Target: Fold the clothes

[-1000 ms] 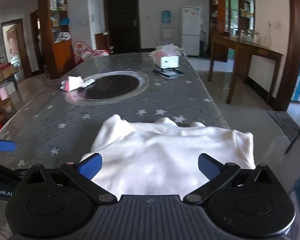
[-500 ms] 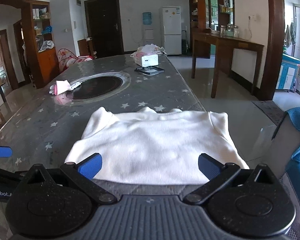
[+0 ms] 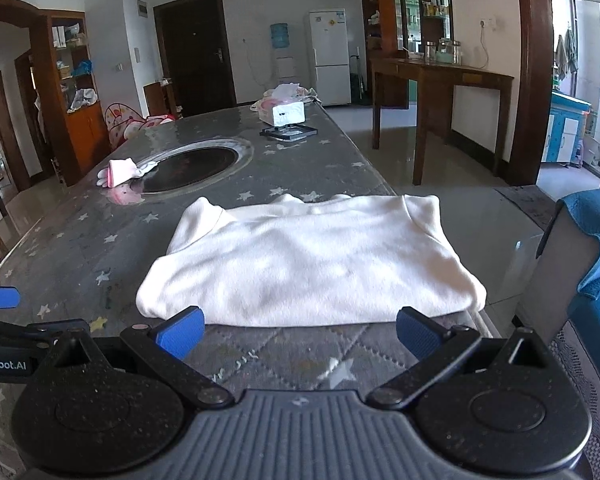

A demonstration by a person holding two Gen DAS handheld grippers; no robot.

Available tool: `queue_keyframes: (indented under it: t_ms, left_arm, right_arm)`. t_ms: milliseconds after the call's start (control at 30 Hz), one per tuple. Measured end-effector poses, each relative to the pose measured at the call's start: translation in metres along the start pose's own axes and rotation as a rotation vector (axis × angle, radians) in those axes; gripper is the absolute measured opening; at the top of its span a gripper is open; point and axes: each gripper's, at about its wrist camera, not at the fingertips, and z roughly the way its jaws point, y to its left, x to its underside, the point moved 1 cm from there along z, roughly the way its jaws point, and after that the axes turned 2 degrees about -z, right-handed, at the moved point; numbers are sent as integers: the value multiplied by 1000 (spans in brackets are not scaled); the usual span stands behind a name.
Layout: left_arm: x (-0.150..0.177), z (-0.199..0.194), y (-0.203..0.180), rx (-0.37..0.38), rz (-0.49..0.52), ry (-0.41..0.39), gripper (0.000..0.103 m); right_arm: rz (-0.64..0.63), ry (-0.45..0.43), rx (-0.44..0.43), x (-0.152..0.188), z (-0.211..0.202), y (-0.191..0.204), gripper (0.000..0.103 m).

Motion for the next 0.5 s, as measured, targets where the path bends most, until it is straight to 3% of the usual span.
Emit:
queue_keyframes:
  t_ms: [500]
  left_arm:
    - [9,-11,-9,-16,27,-20,103]
  right_arm:
    - [-4,-2,1,8,-6,2,103]
